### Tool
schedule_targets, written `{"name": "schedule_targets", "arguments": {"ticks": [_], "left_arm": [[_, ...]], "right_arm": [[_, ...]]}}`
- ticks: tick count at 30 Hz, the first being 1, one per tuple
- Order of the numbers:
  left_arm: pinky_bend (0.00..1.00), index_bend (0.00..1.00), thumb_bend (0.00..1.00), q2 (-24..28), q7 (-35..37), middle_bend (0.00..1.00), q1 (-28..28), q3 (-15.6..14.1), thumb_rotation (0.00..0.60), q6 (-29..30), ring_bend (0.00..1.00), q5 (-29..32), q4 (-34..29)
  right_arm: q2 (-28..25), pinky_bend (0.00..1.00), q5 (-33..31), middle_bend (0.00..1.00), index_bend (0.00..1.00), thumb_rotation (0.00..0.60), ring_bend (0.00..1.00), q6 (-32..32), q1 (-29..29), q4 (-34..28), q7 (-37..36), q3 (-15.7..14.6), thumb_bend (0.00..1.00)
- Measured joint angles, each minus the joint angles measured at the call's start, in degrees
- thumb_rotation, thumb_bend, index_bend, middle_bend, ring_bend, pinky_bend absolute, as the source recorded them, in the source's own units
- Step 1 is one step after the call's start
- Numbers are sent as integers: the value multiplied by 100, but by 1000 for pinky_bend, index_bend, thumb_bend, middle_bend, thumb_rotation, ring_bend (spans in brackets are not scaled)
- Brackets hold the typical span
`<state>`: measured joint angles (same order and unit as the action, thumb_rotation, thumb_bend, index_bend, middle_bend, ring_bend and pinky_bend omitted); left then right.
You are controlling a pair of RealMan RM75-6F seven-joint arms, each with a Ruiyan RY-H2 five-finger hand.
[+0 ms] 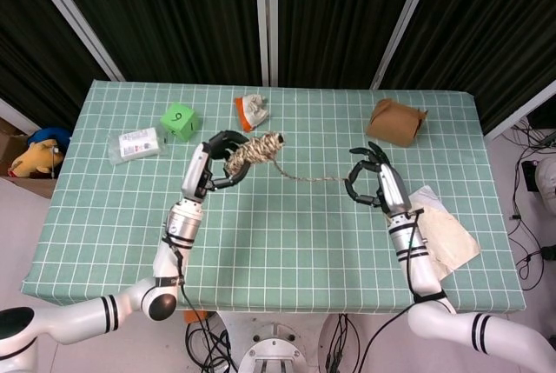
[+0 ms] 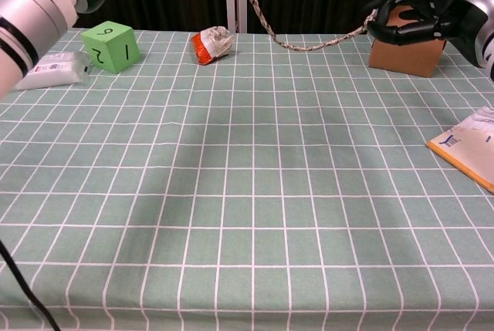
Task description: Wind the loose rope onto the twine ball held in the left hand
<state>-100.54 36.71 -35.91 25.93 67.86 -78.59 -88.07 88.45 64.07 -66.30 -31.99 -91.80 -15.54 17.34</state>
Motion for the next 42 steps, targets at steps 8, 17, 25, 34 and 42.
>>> {"name": "schedule_targets", "arguments": {"ticks": [8, 17, 25, 34, 42], "left_arm": [[803, 798, 486, 2, -693, 781, -159, -673, 600, 39, 693, -674, 570], [803, 799, 486, -475, -1079, 781, -430, -1128, 600, 187, 693, -1049, 1257], [803, 799, 486, -876, -1792, 782, -588, -1134, 600, 225, 693, -985, 1769], [803, 799, 485, -1588, -2732, 781, -825, -776, 600, 46, 693, -267, 2667], [804, 800, 486, -1921, -2859, 783, -975, -434, 600, 14, 695, 147, 3029]], "right_arm": [[38, 0, -77, 233, 942, 600, 0, 141, -421, -34, 526, 468, 604], [161, 0, -460, 232, 942, 600, 0, 409, -1066, -2, 1231, 907, 605], [503, 0, -837, 230, 942, 600, 0, 631, -1712, 162, 1596, 1237, 604], [736, 0, -840, 230, 942, 600, 0, 621, -2025, 123, 1758, 1246, 604], [703, 0, -699, 229, 942, 600, 0, 530, -1970, -59, 1641, 1135, 604]]}}
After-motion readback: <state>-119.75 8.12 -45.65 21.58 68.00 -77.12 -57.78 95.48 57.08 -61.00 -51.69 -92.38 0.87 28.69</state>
